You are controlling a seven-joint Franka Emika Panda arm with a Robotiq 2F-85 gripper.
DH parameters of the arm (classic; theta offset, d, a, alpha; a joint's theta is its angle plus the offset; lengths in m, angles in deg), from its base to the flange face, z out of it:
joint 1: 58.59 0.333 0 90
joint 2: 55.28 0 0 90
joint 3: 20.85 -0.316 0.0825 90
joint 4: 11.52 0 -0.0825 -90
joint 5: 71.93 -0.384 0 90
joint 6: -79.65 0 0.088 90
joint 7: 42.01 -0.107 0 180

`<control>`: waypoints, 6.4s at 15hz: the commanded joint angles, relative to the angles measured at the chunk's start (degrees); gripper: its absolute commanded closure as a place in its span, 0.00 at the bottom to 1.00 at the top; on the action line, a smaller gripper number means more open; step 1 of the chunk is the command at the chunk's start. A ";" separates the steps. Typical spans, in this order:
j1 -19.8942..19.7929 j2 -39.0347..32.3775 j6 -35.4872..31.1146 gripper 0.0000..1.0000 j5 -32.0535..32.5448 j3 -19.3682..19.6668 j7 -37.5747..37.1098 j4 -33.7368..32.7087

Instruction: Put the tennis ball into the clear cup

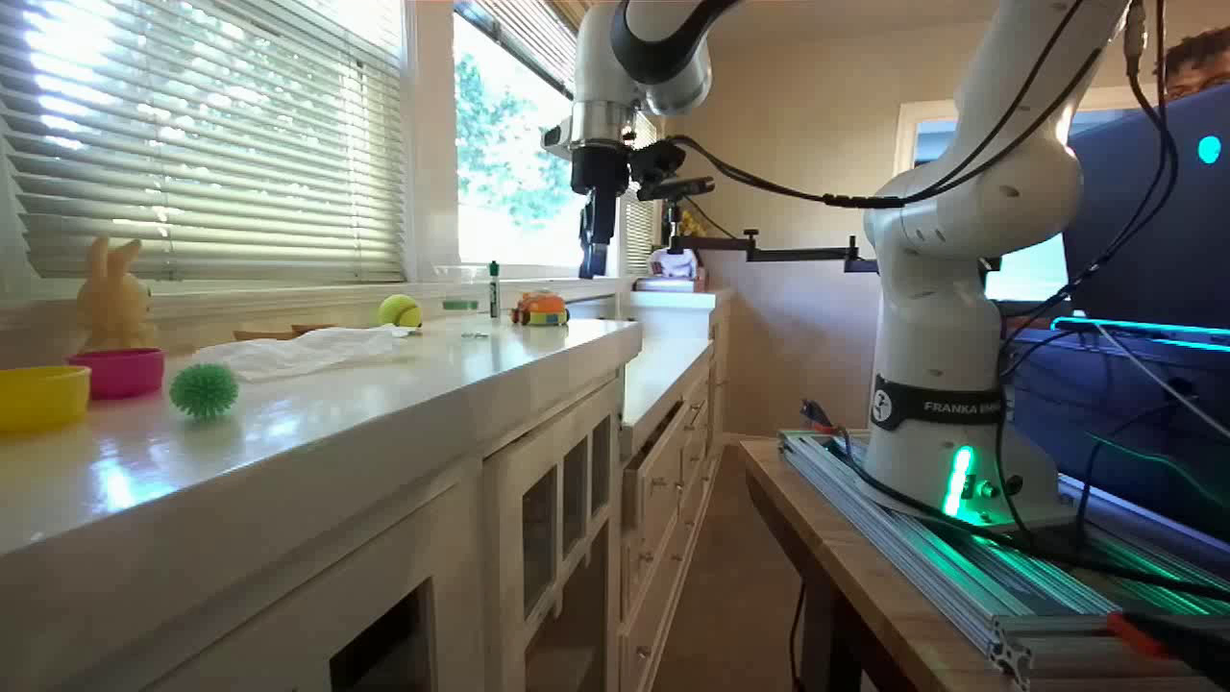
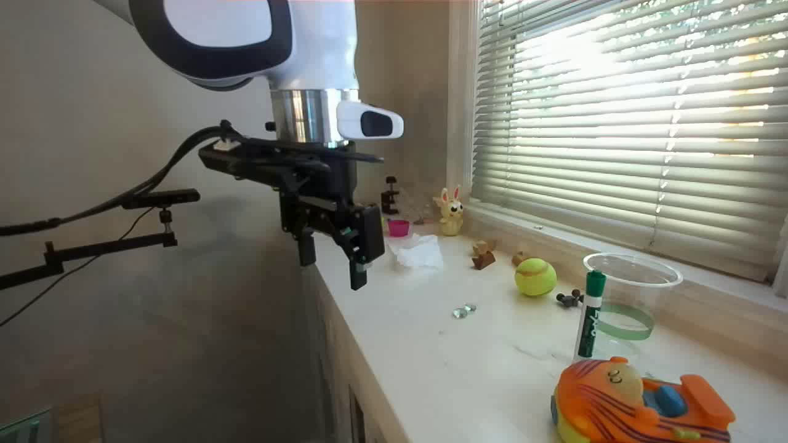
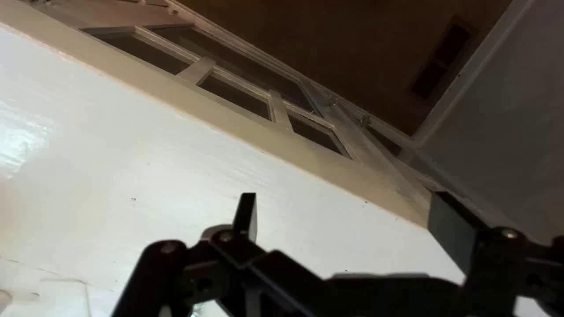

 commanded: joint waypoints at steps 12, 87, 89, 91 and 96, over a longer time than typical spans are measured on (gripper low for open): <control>-1.44 -0.44 0.35 0.00 -0.70 -0.89 0.06 -0.68; -12.21 -36.33 -10.50 0.00 -13.84 -5.79 1.98 -40.17; -12.29 -36.71 -10.19 0.00 -13.82 -5.84 1.95 -40.80; -13.19 -37.63 -9.43 0.00 -15.36 -6.50 2.85 -41.89; -14.63 -41.08 -9.82 0.00 -16.58 -8.37 3.37 -46.43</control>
